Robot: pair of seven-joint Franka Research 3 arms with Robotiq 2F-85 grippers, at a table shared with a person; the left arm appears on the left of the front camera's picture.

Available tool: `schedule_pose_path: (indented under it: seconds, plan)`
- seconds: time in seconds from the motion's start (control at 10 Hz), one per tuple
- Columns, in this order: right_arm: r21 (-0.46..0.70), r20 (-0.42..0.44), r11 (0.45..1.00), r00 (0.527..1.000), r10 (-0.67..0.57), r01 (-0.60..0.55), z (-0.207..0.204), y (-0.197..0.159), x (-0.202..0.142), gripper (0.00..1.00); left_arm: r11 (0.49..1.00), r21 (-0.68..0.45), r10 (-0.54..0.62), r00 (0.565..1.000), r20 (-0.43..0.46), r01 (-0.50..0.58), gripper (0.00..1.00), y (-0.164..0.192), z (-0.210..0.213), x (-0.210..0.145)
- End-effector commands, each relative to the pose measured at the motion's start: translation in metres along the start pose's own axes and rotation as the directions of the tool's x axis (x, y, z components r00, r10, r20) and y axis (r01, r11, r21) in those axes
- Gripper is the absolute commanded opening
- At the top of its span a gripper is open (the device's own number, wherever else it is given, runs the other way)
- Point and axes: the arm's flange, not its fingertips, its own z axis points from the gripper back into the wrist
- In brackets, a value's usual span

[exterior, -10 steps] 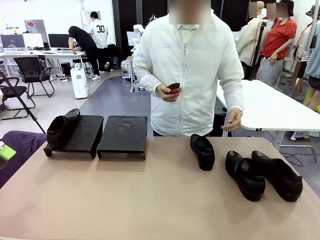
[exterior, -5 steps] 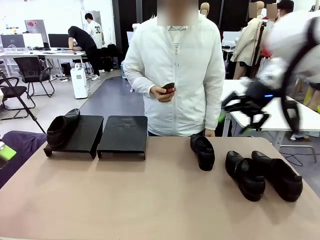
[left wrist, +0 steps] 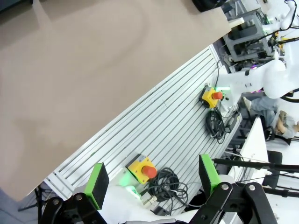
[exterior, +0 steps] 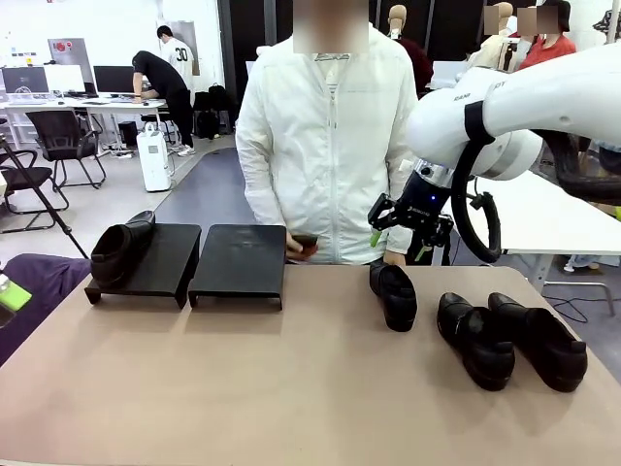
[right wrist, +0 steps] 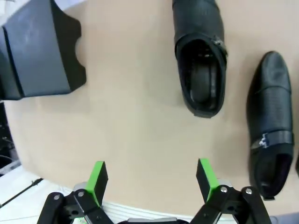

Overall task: Organize the shoes by placing them on the stand.
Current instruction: Pick up one Shoe and place it in the middle of the table.

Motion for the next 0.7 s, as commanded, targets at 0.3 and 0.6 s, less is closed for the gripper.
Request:
schedule_pose_path:
  seconds: [0.3,0.6]
  plan:
    - [-0.201,0.048,0.978,0.997,0.056,-0.045,-0.060,0.031,0.065,1.00,1.000,-0.019,-0.020,1.000,0.011,0.020,1.00,0.001,0.001,0.001]
    - [-0.205,0.062,0.979,0.998,0.001,0.012,-0.105,0.032,0.089,1.00,1.000,-0.019,-0.020,1.000,0.011,0.020,1.00,0.001,0.001,0.001]
